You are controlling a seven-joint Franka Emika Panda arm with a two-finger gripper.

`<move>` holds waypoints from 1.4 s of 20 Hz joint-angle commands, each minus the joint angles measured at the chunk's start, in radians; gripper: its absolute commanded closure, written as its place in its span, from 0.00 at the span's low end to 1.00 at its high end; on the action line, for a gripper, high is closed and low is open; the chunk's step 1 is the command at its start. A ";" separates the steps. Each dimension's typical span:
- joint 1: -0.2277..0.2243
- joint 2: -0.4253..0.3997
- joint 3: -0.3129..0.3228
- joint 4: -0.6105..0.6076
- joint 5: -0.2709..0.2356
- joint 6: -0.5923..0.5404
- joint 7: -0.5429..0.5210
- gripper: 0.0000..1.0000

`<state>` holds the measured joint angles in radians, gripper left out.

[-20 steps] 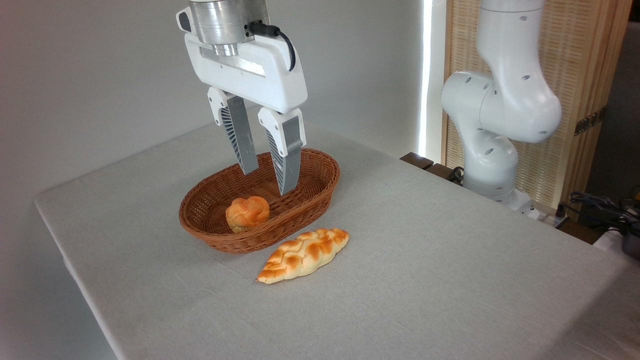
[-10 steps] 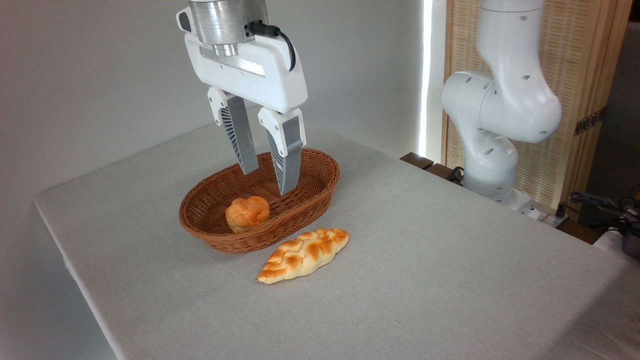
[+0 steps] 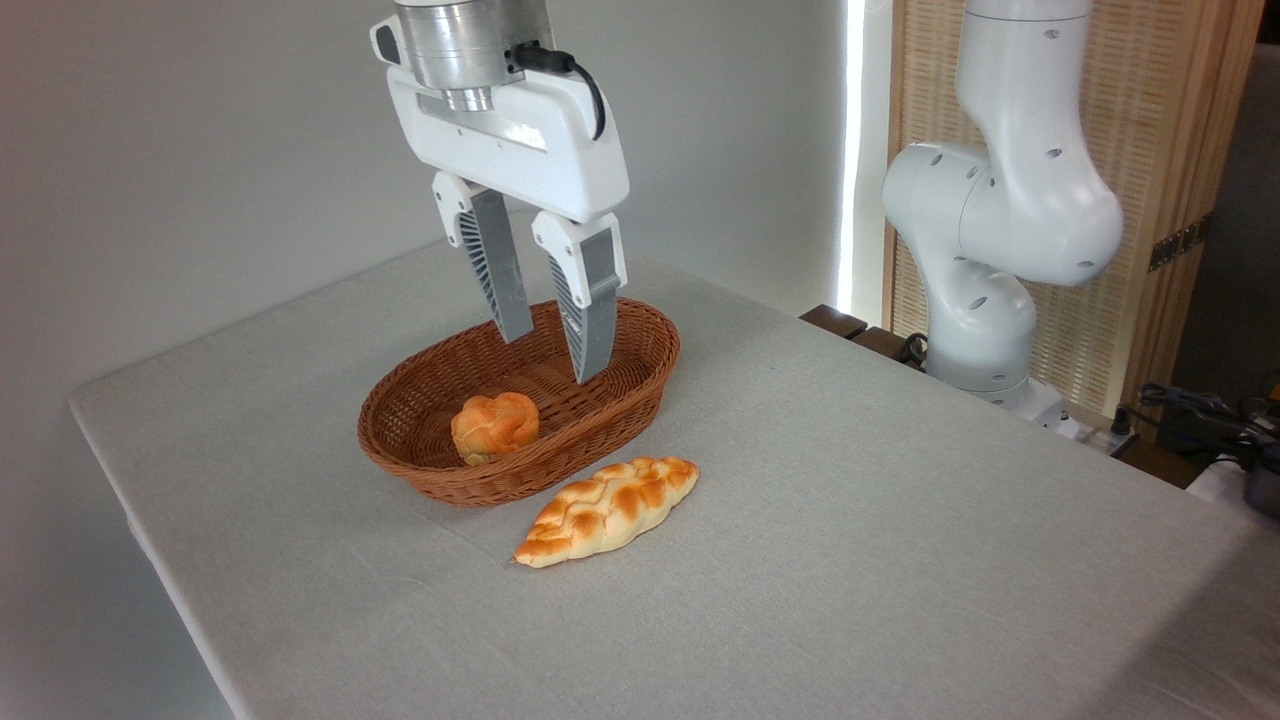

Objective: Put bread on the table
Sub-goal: 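Lower the open gripper onto the round bread roll in the basket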

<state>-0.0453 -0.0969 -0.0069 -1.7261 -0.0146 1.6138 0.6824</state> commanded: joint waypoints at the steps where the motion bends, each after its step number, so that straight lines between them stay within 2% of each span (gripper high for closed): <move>1: 0.005 -0.075 -0.039 -0.098 -0.059 0.015 0.002 0.00; 4: 0.005 -0.081 -0.106 -0.113 -0.080 0.017 -0.017 0.00; 7: 0.005 -0.067 -0.206 -0.127 -0.097 0.023 -0.067 0.00; 9: 0.004 -0.064 -0.264 -0.160 -0.114 0.084 -0.121 0.00; 12: 0.004 -0.050 -0.338 -0.229 -0.111 0.227 -0.214 0.00; 16: -0.001 -0.035 -0.349 -0.321 -0.097 0.408 -0.216 0.00; 18: -0.002 -0.034 -0.349 -0.357 -0.046 0.472 -0.208 0.00; 21: -0.002 -0.014 -0.350 -0.360 0.011 0.495 -0.207 0.00; 25: -0.004 -0.006 -0.378 -0.415 0.047 0.564 -0.208 0.00; 28: -0.004 0.005 -0.398 -0.444 0.051 0.610 -0.211 0.00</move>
<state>-0.0484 -0.0960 -0.3868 -2.1327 0.0195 2.1650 0.4675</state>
